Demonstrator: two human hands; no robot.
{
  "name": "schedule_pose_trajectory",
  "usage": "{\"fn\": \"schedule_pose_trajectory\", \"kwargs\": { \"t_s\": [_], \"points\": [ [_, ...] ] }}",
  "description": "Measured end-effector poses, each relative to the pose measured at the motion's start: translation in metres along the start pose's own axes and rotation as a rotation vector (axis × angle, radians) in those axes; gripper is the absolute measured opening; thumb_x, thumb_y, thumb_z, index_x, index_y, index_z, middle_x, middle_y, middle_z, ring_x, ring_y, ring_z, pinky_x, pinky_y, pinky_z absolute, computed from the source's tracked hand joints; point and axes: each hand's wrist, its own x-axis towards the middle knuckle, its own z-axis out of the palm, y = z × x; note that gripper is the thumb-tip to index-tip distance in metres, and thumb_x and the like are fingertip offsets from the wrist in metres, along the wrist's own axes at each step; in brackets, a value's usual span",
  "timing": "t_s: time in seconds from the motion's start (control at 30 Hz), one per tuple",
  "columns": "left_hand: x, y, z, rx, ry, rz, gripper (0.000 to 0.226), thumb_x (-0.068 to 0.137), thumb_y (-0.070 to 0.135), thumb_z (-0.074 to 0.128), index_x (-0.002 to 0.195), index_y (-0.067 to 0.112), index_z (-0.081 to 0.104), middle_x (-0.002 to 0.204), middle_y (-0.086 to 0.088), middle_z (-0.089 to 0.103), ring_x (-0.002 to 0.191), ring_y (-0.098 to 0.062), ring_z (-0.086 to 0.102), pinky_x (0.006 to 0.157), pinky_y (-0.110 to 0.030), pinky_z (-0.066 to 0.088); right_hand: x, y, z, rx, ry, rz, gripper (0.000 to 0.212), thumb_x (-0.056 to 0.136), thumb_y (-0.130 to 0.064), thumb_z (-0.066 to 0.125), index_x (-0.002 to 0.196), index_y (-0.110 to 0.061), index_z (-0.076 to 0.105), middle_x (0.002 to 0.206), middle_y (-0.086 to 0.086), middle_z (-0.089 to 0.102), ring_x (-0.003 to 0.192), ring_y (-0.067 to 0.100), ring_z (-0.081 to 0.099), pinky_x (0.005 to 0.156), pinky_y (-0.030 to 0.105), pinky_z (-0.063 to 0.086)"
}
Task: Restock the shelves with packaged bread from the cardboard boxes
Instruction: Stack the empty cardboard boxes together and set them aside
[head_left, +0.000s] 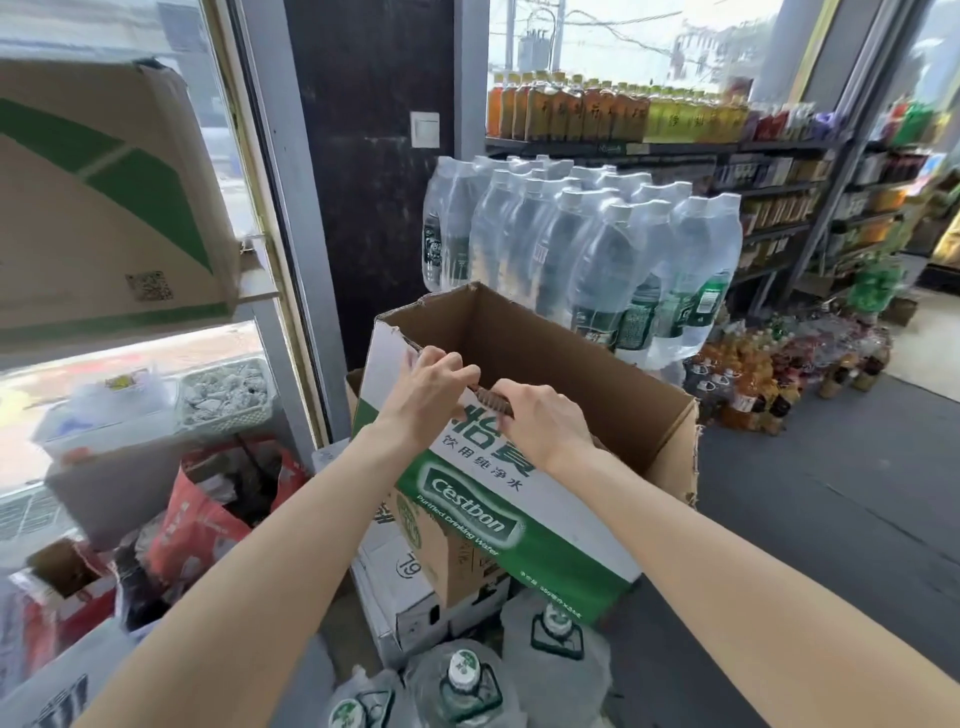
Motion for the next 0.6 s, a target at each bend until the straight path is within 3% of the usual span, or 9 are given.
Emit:
{"fn": "schedule_pose_trajectory", "kwargs": {
  "t_s": [0.13,0.2,0.27,0.33,0.4,0.5,0.6],
  "points": [
    [0.001,-0.037,0.01,-0.144,-0.025,-0.058,0.031,0.083,0.008,0.068,0.111,0.008,0.056,0.114,-0.008,0.054,0.124,-0.027,0.036,0.1,-0.039,0.036,0.005,0.02,0.002,-0.282,-0.12,0.041,0.056,0.086,-0.031,0.054,0.138,-0.022,0.036,0.124,0.008,0.053,0.12,0.028,0.045,0.099,0.046,0.035],
    [0.006,-0.052,0.012,-0.171,-0.02,-0.072,0.032,0.081,0.005,0.069,0.111,0.005,0.057,0.114,-0.01,0.054,0.124,-0.029,0.036,0.1,-0.041,0.036,0.006,0.033,0.002,-0.26,-0.231,0.098,0.05,0.085,-0.034,0.057,0.13,-0.019,0.04,0.118,0.008,0.056,0.112,0.028,0.051,0.089,0.042,0.041],
    [0.011,-0.063,0.013,-0.163,-0.008,-0.096,0.031,0.08,-0.001,0.068,0.109,0.004,0.058,0.113,-0.012,0.054,0.125,-0.031,0.035,0.101,-0.045,0.036,0.009,0.039,0.007,-0.15,-0.33,0.111,0.027,0.086,-0.031,0.058,0.107,-0.016,0.05,0.104,0.005,0.062,0.097,0.028,0.059,0.07,0.033,0.042],
    [0.017,-0.066,0.017,-0.089,0.012,-0.151,0.03,0.081,-0.007,0.064,0.106,0.007,0.058,0.113,-0.011,0.053,0.127,-0.03,0.035,0.101,-0.056,0.035,0.013,0.035,0.013,-0.09,-0.284,0.08,0.013,0.087,-0.028,0.057,0.087,-0.016,0.051,0.091,0.003,0.06,0.092,0.029,0.061,0.065,0.029,0.039],
    [0.02,-0.06,0.022,0.01,0.029,-0.175,0.031,0.083,-0.006,0.06,0.107,0.014,0.057,0.118,-0.006,0.053,0.128,-0.028,0.036,0.103,-0.062,0.031,0.019,0.023,0.021,-0.059,-0.206,0.045,0.012,0.088,-0.026,0.054,0.08,-0.019,0.048,0.085,0.001,0.058,0.089,0.029,0.062,0.065,0.028,0.038],
    [0.023,-0.042,0.034,0.111,-0.03,-0.023,0.037,0.087,0.0,0.054,0.118,0.022,0.056,0.125,-0.003,0.052,0.129,-0.024,0.038,0.109,-0.064,0.013,0.03,0.001,0.034,-0.051,-0.117,0.019,0.01,0.092,-0.024,0.049,0.085,-0.019,0.053,0.095,0.005,0.066,0.091,0.029,0.063,0.068,0.03,0.042],
    [0.023,-0.035,0.046,0.144,-0.076,-0.061,0.026,0.092,0.008,0.053,0.114,0.02,0.061,0.119,-0.002,0.055,0.121,-0.022,0.045,0.111,-0.061,0.018,0.041,-0.011,0.049,-0.099,-0.106,0.028,0.015,0.094,-0.02,0.047,0.099,-0.014,0.059,0.104,0.008,0.068,0.096,0.031,0.064,0.08,0.038,0.05]
  ]
}}
